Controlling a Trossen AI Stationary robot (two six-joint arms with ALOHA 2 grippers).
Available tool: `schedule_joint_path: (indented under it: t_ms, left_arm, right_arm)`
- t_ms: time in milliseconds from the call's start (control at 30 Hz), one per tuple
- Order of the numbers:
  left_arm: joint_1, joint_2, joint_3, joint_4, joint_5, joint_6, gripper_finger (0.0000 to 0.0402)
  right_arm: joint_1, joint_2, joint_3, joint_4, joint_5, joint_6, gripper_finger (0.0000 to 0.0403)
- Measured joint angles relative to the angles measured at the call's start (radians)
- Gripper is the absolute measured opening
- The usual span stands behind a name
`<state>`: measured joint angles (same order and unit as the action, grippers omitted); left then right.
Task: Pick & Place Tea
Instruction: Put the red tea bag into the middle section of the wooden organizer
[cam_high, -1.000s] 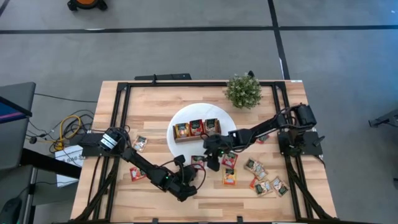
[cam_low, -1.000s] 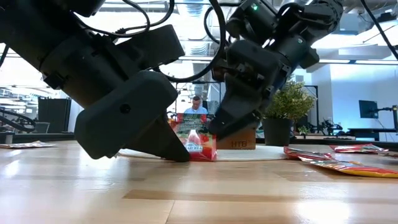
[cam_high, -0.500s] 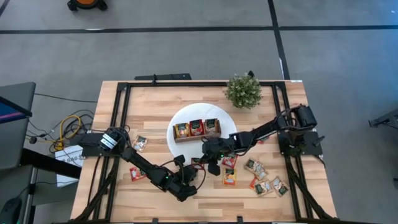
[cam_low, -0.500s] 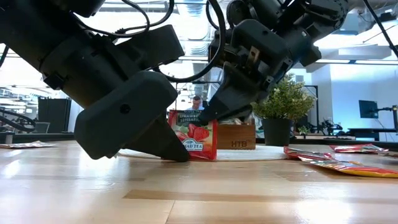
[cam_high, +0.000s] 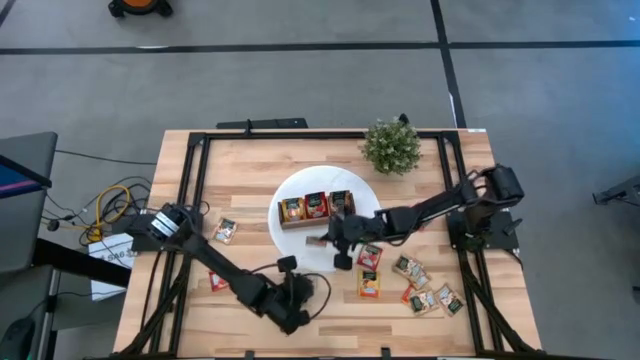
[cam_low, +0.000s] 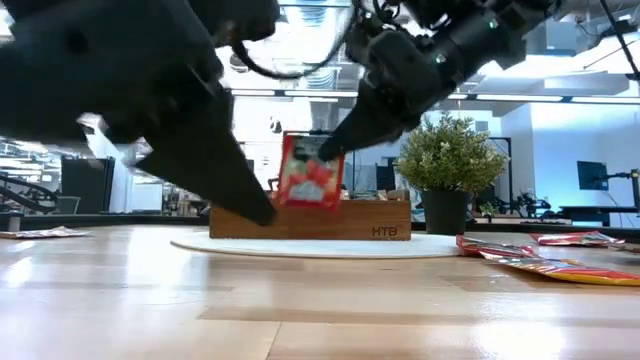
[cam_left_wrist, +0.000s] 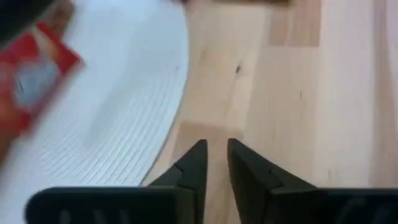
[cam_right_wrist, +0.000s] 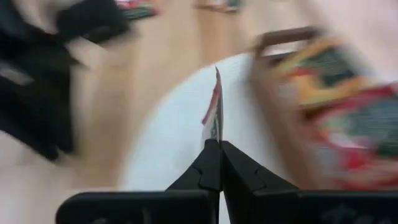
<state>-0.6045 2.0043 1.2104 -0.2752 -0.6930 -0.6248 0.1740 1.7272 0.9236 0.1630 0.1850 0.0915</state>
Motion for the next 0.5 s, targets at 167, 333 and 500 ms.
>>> schedule_joint_path:
  t_ms: [167, 333, 500]
  left_arm:
    - [-0.04, -0.058, 0.021, -0.309, -0.082, -0.22, 0.0083]
    - [-0.083, -0.063, 0.023, -0.467, -0.14, -0.377, 0.0076]
    - [-0.086, -0.059, 0.01, -0.466, -0.164, -0.409, 0.0063]
  right_arm:
    - [-0.089, -0.112, 0.002, -0.048, 0.079, -0.127, 0.0]
    - [-0.219, -0.123, 0.001, -0.058, -0.061, -0.178, 0.0]
    - [-0.273, -0.046, 0.007, -0.048, -0.209, -0.208, 0.0]
